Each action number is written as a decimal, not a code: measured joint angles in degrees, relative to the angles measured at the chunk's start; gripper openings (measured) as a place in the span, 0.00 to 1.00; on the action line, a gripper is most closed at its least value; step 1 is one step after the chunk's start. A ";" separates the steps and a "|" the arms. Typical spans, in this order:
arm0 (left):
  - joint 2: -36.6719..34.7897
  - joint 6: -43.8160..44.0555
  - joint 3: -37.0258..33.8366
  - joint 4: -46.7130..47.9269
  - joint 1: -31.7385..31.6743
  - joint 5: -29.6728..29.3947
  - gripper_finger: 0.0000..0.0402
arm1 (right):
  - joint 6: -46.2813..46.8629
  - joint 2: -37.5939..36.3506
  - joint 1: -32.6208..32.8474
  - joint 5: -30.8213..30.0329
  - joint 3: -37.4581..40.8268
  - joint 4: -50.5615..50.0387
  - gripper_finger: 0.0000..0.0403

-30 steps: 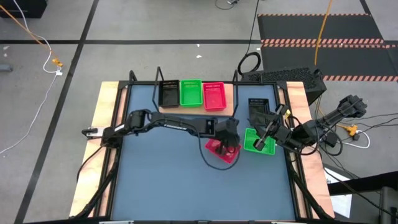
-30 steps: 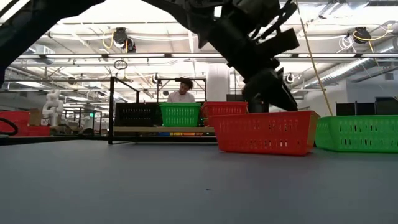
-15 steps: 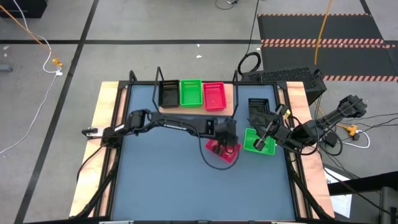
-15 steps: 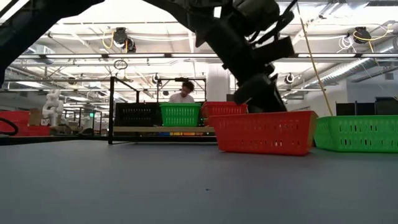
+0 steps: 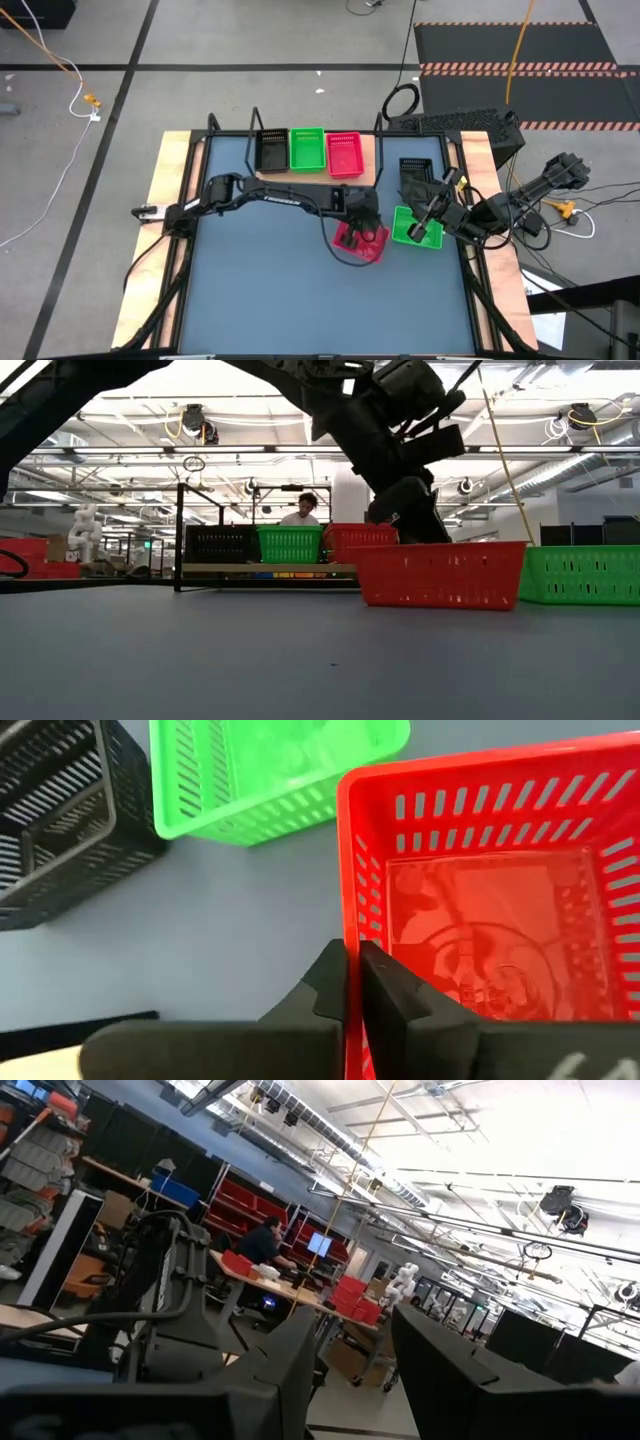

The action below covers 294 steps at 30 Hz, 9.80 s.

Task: Stack baskets on shelf by color
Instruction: Move the red bin to the middle right of the table, then stack the green bin on top of the green bins on the shelf

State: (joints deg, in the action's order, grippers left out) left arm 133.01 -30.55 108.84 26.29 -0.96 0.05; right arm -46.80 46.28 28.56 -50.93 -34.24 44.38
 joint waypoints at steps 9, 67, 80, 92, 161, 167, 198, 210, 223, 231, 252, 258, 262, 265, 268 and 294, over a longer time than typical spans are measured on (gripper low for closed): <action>-0.05 9.42 0.63 -7.57 2.66 -0.04 0.02 | -0.09 0.00 0.00 -0.01 0.00 -0.02 0.32; -0.07 2.08 1.57 -18.77 -0.08 10.04 0.26 | 0.14 0.01 0.00 0.22 0.00 0.42 0.32; 1.67 4.49 4.98 -25.39 -1.63 12.65 0.26 | 0.84 0.02 -0.29 7.72 0.00 0.55 0.32; 12.87 4.02 18.46 -18.18 -0.60 13.68 0.26 | 2.19 0.02 -2.78 7.53 0.00 -0.86 0.32; 11.47 -22.47 19.99 -6.85 3.02 7.82 0.51 | 2.58 0.02 -2.75 7.39 0.00 -0.36 0.32; 11.51 -30.36 17.11 -7.07 0.06 10.88 0.51 | 2.52 0.02 -2.75 7.31 0.00 -0.46 0.32; 12.22 -27.67 10.63 -18.16 4.61 9.75 0.24 | 2.11 0.00 -2.75 7.27 0.00 -1.07 0.32; 12.22 -27.49 10.69 -19.84 3.16 6.92 0.24 | 2.14 0.00 -2.74 7.27 0.00 -0.98 0.32; 12.22 -23.70 10.73 -14.61 0.93 8.94 0.23 | 2.15 0.00 -2.73 7.27 0.00 -0.92 0.32; 12.20 -23.72 10.73 -14.75 3.11 8.99 0.23 | 2.11 0.00 -2.75 7.27 0.00 -0.96 0.32; 7.10 -19.87 10.73 -14.95 9.30 2.38 0.02 | 2.17 0.00 -2.75 7.27 0.00 -0.98 0.32; 2.11 -13.54 10.73 -12.01 9.18 -4.36 0.02 | 2.20 0.02 -2.75 7.25 0.00 -0.94 0.32; -0.13 -8.11 10.73 -7.34 8.63 -9.35 0.02 | 2.55 0.02 -2.75 7.22 0.00 -1.15 0.32; -1.27 -7.71 10.73 -3.98 9.38 -13.67 0.02 | 2.59 0.02 -2.75 7.22 0.00 -1.11 0.32; -2.52 -7.63 10.73 -0.81 10.40 -17.15 0.01 | 2.61 0.02 -2.75 7.12 0.00 -0.97 0.32; -28.82 6.37 -28.69 -12.19 13.71 -25.17 0.01 | 3.64 0.00 -2.71 2.72 0.02 -0.70 0.32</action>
State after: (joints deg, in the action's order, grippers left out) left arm 104.19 -24.17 80.15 14.10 12.75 -25.11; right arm -43.16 46.28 25.85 -48.21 -34.22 43.68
